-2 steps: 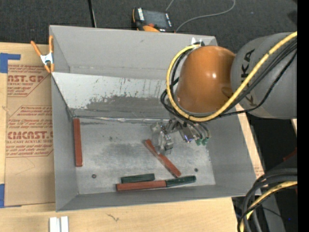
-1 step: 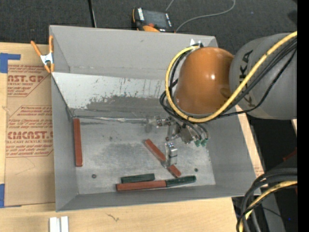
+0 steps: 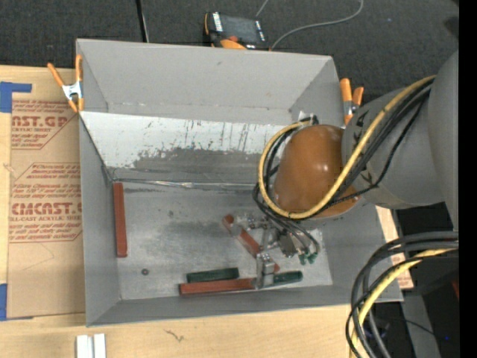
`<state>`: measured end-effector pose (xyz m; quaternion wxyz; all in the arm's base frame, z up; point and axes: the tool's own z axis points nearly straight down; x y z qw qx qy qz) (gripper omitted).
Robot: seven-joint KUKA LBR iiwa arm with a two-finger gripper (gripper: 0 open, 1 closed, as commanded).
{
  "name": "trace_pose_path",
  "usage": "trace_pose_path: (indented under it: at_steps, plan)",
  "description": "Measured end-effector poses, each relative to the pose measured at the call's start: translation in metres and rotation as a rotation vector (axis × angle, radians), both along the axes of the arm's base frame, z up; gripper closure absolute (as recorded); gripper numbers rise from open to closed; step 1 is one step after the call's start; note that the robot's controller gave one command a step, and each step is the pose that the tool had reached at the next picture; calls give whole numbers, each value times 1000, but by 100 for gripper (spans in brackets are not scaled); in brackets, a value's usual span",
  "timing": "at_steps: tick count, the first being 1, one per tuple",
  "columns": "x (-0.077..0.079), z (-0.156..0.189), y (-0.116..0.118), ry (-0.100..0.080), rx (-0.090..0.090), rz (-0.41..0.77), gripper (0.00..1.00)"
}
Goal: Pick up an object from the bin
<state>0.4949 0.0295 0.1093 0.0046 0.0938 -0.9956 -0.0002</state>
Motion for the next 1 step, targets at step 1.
trace_pose_path:
  at_steps: [1]
  plan:
    - [28, -42, -71, -9, -2, -53, 0]
